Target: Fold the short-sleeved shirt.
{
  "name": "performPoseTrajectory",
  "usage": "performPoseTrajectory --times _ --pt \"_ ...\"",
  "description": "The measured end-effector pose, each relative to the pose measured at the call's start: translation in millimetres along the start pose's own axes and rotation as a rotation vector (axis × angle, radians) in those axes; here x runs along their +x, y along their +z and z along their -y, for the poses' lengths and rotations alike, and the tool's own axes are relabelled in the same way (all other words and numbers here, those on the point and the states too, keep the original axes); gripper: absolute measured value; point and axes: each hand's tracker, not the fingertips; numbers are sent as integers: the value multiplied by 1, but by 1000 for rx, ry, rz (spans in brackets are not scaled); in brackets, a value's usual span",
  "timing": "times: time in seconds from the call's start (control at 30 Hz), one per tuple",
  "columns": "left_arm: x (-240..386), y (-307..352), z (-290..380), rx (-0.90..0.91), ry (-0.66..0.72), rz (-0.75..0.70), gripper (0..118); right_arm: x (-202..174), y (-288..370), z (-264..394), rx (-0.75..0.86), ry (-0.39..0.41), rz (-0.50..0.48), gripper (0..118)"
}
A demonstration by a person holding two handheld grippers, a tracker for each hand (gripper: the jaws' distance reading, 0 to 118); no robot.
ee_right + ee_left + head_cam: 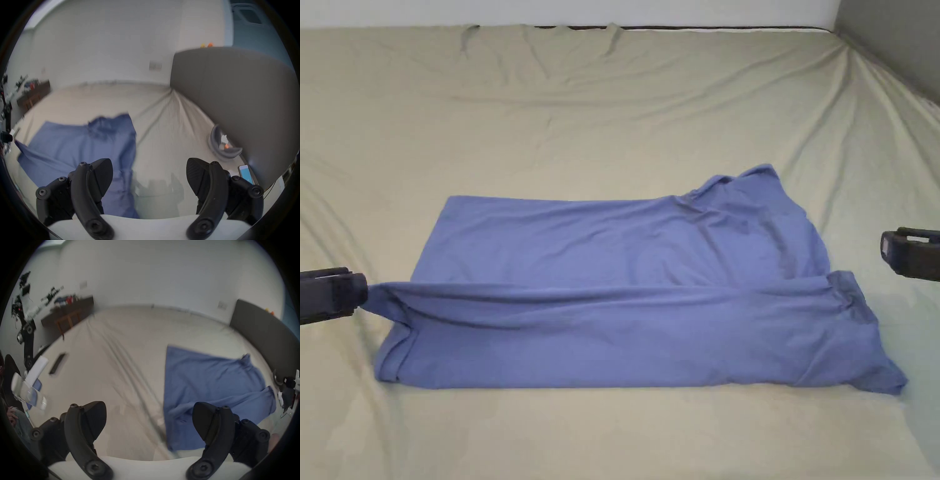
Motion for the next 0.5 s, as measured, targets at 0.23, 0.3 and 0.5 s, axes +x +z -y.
performPoseTrajectory --times 0.23,0.3,0.5 --pt "44 134 50 300 -87 37 1 -33 112 28 296 85 -97 9" --pt "50 149 67 306 -92 105 0 -40 125 44 255 52 -167 5" --pt "69 155 126 289 -183 126 0 -67 134 92 227 138 -232 0"
